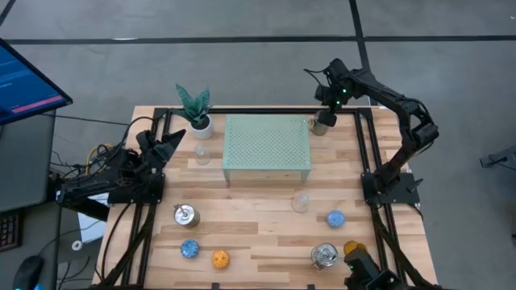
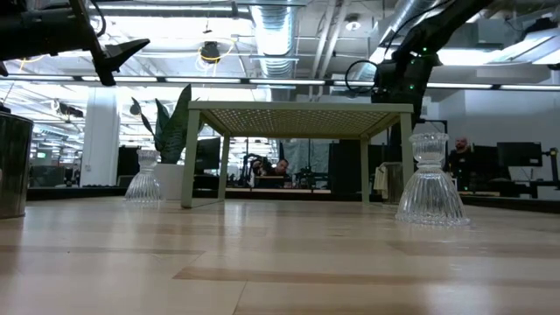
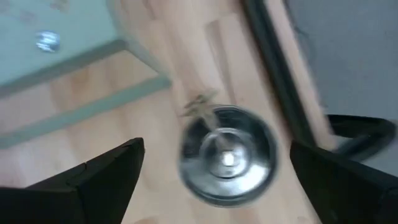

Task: Pick & Place candle stick holders
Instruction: Put the top silver scented candle on the shelf

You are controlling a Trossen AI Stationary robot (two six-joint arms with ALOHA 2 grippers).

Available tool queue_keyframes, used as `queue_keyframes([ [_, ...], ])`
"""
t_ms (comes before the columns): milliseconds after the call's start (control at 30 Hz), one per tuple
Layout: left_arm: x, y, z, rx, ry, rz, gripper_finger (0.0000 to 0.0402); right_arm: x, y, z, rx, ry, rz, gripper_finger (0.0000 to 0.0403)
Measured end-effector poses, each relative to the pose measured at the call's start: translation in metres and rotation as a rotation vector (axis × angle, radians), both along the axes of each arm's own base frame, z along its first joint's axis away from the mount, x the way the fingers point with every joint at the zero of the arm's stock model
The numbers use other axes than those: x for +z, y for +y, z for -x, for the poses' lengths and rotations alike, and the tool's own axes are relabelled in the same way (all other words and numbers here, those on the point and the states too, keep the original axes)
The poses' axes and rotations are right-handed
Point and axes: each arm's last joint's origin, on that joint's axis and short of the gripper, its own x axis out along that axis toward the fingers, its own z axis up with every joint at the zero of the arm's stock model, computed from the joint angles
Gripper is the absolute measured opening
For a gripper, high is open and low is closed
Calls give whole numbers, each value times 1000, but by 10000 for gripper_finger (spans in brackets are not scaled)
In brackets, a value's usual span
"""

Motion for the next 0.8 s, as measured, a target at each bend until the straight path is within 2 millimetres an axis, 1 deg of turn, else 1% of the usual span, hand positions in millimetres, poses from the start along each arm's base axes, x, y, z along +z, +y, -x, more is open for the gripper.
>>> queue_keyframes([
  [100,0,0,0,3,-1,2,337,2,7,5,-23,-33,-108,387],
  [167,0,0,0,7,-1,4,337,9,13,6,-19,-48,-101,381],
  [267,0,0,0,10,-2,5,337,32,26,11,-5,-101,-37,375],
  [367,0,0,0,10,-2,5,337,55,42,20,-5,-185,0,374],
  [467,0,0,0,10,-1,5,337,78,58,29,-7,-342,-23,374],
  [533,0,0,0,10,-2,5,337,89,69,32,13,-442,-60,374],
  [633,0,0,0,10,-2,5,337,101,81,33,54,-540,-86,374],
  [733,0,0,0,16,-3,11,337,106,94,30,85,-562,-111,374],
  [800,0,1,0,24,-6,18,337,110,107,24,128,-580,-151,374],
])
